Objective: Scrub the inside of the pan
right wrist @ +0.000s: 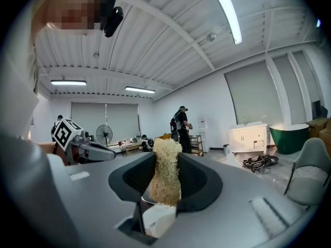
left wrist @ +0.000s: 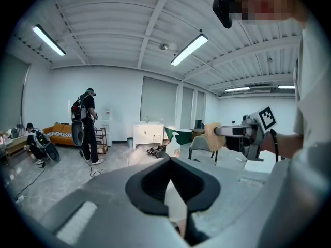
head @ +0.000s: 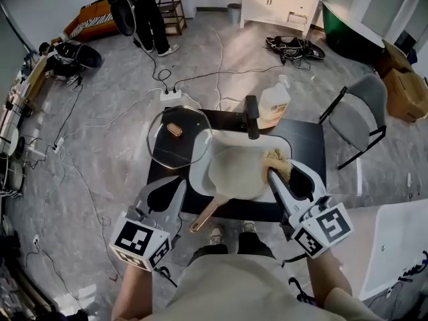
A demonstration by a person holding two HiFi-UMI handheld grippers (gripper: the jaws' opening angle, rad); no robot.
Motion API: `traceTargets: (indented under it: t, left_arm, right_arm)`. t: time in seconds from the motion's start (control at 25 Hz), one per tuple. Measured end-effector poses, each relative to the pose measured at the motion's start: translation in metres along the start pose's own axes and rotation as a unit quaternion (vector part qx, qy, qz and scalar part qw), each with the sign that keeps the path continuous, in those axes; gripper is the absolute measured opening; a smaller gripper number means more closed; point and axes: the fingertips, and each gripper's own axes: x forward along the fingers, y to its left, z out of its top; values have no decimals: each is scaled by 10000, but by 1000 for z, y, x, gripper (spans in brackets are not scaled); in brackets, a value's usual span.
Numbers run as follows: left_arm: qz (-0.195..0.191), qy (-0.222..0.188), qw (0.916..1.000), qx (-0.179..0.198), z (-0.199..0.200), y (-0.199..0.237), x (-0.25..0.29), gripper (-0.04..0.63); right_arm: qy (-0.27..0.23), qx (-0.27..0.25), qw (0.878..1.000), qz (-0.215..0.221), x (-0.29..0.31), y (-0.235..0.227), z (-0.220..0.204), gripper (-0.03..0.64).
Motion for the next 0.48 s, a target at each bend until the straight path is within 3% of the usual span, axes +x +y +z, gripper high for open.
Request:
traceTargets:
  t: [0.16,0.24,0.48]
  left_arm:
    - [33,188,9998,-90,-1,-14,14,7]
    - [57,391,9992,27,-4,-22,25,102]
    - [282,1048,9938,239,-29,-30,49,191]
  right_arm:
    - [83,-11,9995,315,10,-19,-1,133]
    - [142,-16,9988,469,16,-27,-4,133]
    - [326,37,9957,864,31,-50,-19,133]
